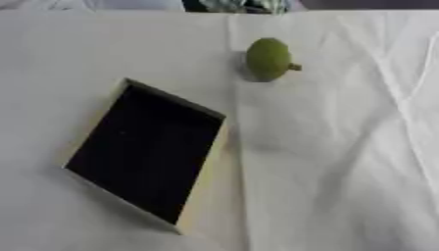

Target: Pick up objects on the table and place them in the box.

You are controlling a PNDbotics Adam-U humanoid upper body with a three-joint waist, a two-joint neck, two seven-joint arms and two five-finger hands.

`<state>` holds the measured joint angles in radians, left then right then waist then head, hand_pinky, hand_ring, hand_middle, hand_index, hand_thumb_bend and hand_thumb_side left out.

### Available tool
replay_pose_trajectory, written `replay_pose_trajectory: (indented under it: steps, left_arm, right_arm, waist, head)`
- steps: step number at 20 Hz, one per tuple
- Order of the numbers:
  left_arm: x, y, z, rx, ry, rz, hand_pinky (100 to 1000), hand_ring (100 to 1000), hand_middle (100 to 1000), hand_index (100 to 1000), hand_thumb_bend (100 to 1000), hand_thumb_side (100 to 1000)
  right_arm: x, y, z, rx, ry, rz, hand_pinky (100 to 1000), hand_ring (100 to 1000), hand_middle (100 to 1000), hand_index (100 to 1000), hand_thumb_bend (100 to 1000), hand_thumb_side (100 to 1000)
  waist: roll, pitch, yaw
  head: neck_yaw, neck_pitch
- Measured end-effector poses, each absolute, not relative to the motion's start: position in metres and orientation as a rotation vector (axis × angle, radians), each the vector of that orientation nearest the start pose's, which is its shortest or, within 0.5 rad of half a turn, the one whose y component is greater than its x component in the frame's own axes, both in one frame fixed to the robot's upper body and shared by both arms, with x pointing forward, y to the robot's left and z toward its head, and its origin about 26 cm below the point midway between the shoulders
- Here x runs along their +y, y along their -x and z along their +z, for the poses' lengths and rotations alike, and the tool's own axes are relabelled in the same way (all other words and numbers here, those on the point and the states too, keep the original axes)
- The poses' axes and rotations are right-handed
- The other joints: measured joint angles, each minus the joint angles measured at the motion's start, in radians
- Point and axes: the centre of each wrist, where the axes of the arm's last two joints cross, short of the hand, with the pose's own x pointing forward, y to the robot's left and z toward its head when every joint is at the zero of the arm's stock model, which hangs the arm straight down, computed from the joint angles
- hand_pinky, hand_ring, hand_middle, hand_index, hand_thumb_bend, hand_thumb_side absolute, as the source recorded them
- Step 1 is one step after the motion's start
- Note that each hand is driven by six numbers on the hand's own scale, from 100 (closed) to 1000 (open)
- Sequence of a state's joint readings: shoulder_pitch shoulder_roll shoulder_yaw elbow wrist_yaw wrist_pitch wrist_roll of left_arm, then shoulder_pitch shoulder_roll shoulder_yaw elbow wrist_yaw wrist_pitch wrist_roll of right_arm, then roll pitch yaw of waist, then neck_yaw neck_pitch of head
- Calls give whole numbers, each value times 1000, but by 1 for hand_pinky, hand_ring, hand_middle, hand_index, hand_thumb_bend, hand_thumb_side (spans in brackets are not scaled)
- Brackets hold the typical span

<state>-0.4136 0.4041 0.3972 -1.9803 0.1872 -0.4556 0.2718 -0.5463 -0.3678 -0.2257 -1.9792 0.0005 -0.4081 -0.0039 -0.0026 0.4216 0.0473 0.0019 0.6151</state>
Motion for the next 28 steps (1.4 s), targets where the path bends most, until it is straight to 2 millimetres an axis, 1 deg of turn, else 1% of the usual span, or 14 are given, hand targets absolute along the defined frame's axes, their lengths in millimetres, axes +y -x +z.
replay_pose_trajectory:
  steps: [2,4,5,6,8,9,10,14,17,19,22,24,26,28]
  left_arm:
    - [358,-288,269,3259,463,-318,665,653,564,726,332,273]
    - [359,-288,270,3255,473,-311,666,654,565,726,334,272]
    - [360,-287,271,3253,480,-305,666,654,565,726,334,272]
    - [360,-287,272,3251,486,-298,666,654,565,727,339,266]
    - [362,-287,273,3247,499,-287,666,654,565,726,339,267]
    - [362,-286,274,3246,505,-281,666,654,565,726,338,268]
    - [363,-286,274,3245,513,-274,666,653,565,726,335,271]
    - [366,-284,274,3250,548,-247,666,653,565,726,336,267]
    - [367,-284,272,3252,566,-237,666,653,565,726,335,268]
    - [367,-283,273,3252,576,-225,665,653,565,726,335,268]
    - [367,-283,273,3253,577,-222,665,653,565,726,333,269]
    - [367,-283,273,3254,577,-221,665,652,565,725,325,266]
    - [367,-283,272,3258,579,-217,664,652,564,725,324,273]
    - [368,-283,271,3265,584,-211,664,652,564,725,325,274]
  right_arm:
    - [-301,-308,292,3260,-419,-379,873,895,665,772,100,375]
    - [-304,-306,298,3239,-465,-404,859,880,689,781,100,272]
    - [-305,-306,301,3224,-491,-429,859,880,689,781,100,272]
    - [-307,-305,304,3208,-522,-459,847,868,717,791,100,188]
    - [-310,-303,311,3169,-588,-548,846,875,734,802,100,165]
    - [-312,-301,315,3152,-624,-598,861,912,751,816,100,236]
    - [-313,-301,319,3136,-659,-652,869,935,773,828,100,269]
    - [-318,-308,336,3067,-810,-877,881,982,843,868,100,300]
    - [-326,-315,353,3009,-954,-1023,885,1000,861,878,100,330]
    - [-334,-321,365,2974,-1065,-1115,889,1000,877,887,100,468]
    - [-370,-350,382,2913,-1236,-1275,894,1000,881,891,100,549]
    - [-393,-370,382,2893,-1296,-1361,894,1000,885,894,100,589]
    - [-408,-388,379,2877,-1329,-1441,900,1000,888,897,100,655]
    - [-416,-403,378,2864,-1351,-1511,902,1000,893,900,100,694]
  waist:
    - [-6,0,-2]
    - [-13,0,-8]
    - [-18,0,-12]
    - [-24,-1,-15]
    - [-35,-6,-20]
    - [-39,-8,-23]
    - [-43,-10,-25]
    - [-54,-18,-30]
    - [-56,-22,-34]
    - [-57,-23,-32]
    - [-57,-25,-16]
    - [-58,-28,-17]
    - [-60,-28,-17]
    - [-61,-28,-19]
  head:
    - [6,0]
    - [7,1]
    - [8,1]
    - [8,1]
    - [8,3]
    - [8,5]
    - [8,8]
    - [10,9]
    - [9,9]
    - [3,9]
    - [-16,9]
    - [-23,10]
    - [-28,10]
    - [-32,10]
